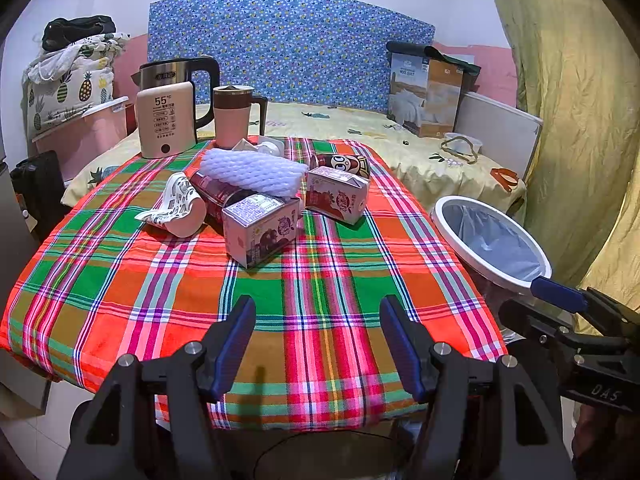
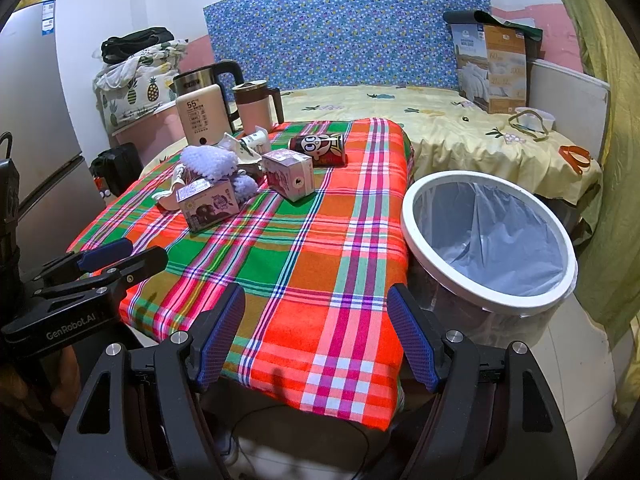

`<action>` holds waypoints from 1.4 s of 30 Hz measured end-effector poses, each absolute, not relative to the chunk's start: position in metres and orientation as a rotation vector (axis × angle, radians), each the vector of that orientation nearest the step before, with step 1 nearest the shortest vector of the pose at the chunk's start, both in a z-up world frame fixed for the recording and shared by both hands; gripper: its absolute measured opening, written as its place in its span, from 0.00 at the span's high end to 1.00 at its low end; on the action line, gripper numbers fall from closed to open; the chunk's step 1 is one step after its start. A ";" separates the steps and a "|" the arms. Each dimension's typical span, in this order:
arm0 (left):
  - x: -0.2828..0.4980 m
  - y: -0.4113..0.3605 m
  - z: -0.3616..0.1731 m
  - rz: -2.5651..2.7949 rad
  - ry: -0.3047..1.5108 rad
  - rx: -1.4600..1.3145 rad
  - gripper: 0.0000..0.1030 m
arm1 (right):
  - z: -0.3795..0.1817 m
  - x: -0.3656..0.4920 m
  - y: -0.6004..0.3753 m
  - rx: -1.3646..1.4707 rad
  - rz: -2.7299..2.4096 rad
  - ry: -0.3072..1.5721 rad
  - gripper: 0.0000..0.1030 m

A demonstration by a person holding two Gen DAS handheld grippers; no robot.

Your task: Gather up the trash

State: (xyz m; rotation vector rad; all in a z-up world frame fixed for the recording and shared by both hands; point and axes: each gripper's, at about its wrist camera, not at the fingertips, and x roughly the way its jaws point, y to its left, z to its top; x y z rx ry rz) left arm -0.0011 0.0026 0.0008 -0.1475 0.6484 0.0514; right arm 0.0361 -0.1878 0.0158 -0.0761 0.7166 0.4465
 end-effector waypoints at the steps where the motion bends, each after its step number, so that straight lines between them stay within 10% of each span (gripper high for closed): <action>1: -0.001 0.002 0.001 0.052 0.648 -0.147 0.36 | 0.016 0.036 -0.188 -0.076 0.447 0.716 0.28; 42: 0.037 0.033 -0.014 0.055 0.673 -0.163 0.36 | 0.007 0.074 -0.164 -0.115 0.532 0.764 0.28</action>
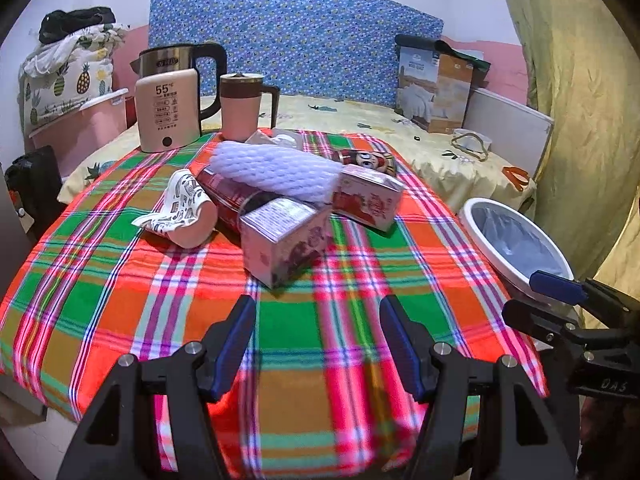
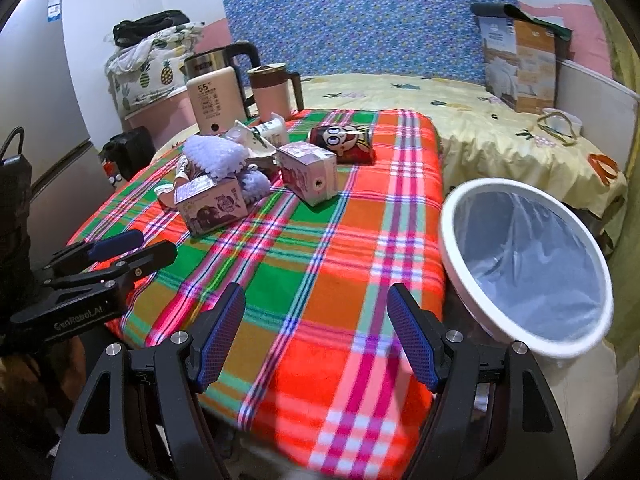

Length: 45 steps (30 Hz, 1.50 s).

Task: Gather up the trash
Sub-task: 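Grasp a small milk carton with the left tool while the right tool grasps another carton, then carry both cartons over the white bin and open both tools to drop them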

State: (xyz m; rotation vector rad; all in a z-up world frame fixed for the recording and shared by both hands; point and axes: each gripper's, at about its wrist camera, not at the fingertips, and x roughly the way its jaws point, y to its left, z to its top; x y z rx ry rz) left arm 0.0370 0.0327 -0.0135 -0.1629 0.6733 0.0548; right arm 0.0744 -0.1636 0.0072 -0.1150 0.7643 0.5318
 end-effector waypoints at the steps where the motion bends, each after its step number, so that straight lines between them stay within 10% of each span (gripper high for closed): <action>1: 0.042 0.038 -0.015 0.053 0.677 -0.173 0.36 | 0.007 0.079 -0.160 -0.123 0.536 0.764 0.28; 25: 0.105 0.071 -0.027 -0.030 0.683 -0.142 0.47 | -0.007 0.191 -0.109 -0.193 0.644 0.839 0.28; 31: 0.103 0.066 -0.026 -0.045 0.688 -0.147 0.55 | -0.002 0.188 -0.111 -0.160 0.670 0.837 0.59; 45: 0.071 0.047 -0.015 -0.048 0.681 -0.177 0.62 | 0.008 0.143 -0.147 -0.075 0.632 0.819 0.60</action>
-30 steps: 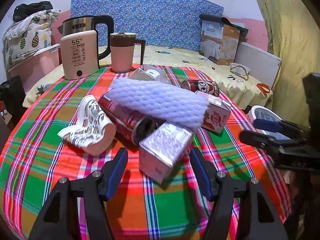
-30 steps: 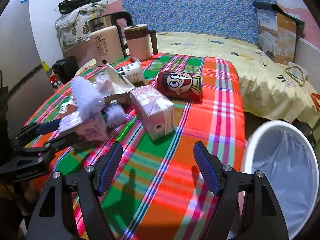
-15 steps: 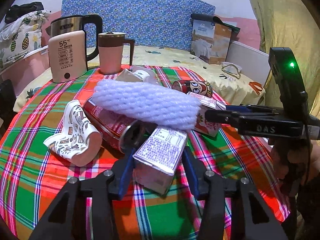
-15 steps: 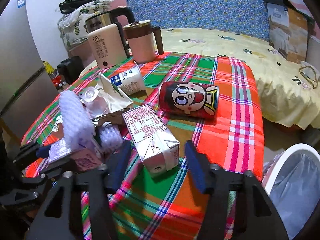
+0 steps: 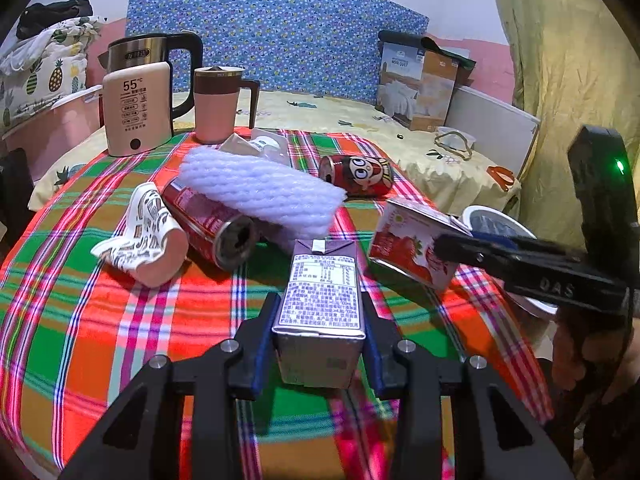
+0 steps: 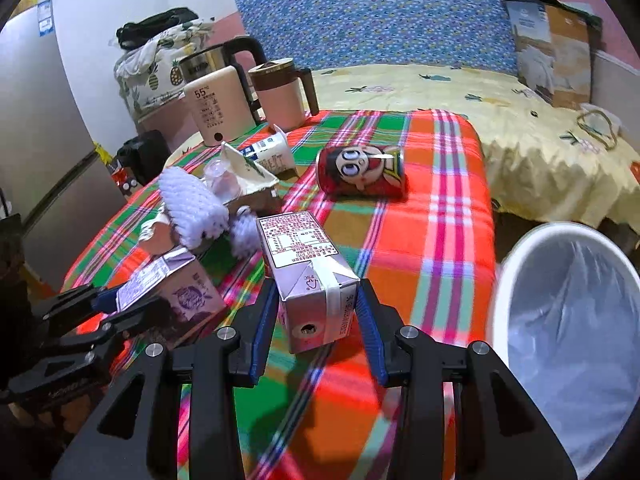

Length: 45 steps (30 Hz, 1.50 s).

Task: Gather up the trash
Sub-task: 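Carry both cartons over the white bin and open both tools to drop them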

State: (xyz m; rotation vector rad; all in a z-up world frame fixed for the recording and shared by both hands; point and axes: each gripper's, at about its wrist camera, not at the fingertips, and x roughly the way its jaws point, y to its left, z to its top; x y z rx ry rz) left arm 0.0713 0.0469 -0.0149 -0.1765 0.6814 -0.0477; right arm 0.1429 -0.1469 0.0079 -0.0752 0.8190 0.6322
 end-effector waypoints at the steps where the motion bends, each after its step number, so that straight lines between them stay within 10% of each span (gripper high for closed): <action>1: 0.068 0.045 -0.014 -0.048 0.680 -0.178 0.62 | 0.009 0.139 -0.150 -0.068 0.628 0.818 0.60; 45: 0.146 -0.135 0.016 -0.422 0.679 -0.053 0.62 | 0.009 0.123 -0.313 0.113 0.173 0.770 0.60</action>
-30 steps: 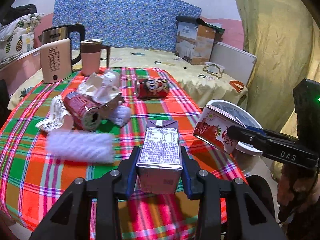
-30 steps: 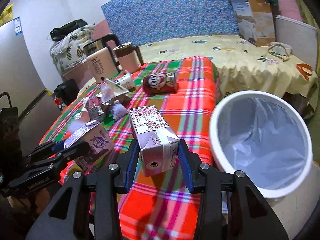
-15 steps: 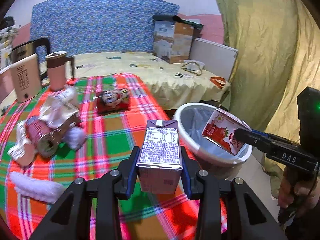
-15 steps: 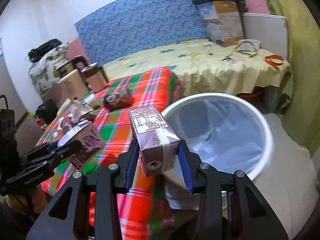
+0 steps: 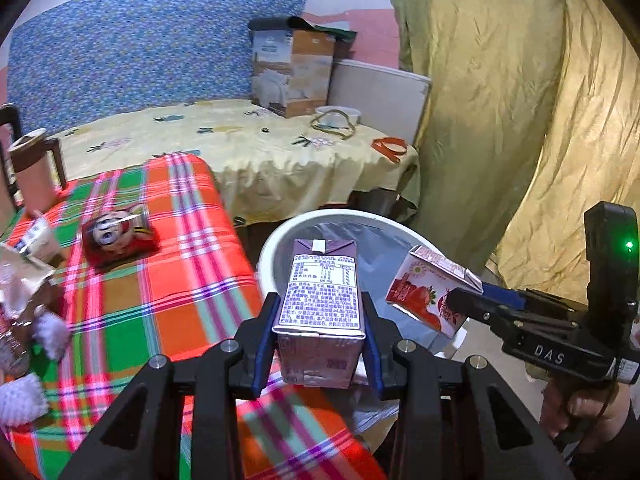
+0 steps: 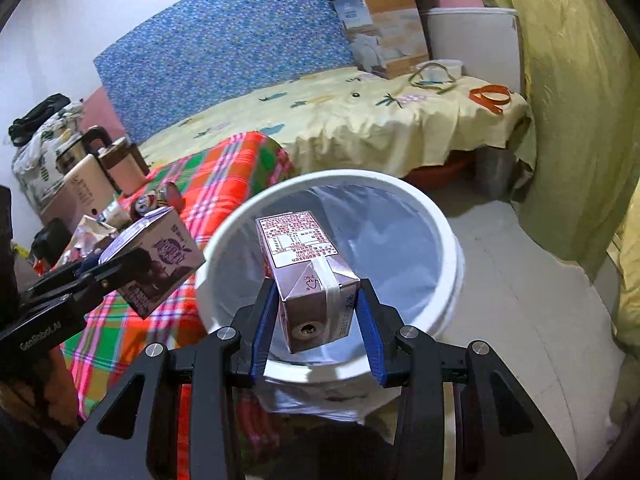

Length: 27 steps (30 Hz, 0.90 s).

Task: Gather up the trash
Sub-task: 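Carry both cartons over the white bin and open both tools to drop them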

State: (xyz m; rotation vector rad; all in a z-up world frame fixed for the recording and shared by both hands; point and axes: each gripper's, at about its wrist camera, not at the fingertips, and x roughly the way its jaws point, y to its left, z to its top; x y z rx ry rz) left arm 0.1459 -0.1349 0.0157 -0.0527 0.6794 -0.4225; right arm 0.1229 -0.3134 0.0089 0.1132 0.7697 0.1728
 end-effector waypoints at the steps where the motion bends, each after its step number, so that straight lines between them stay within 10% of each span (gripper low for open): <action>1: 0.149 -0.139 0.014 -0.429 0.686 -0.048 0.62 | 0.009 0.125 -0.317 0.115 0.170 0.773 0.60; 27: 0.151 -0.157 0.002 -0.427 0.730 -0.046 0.51 | 0.010 0.119 -0.326 0.120 0.164 0.793 0.59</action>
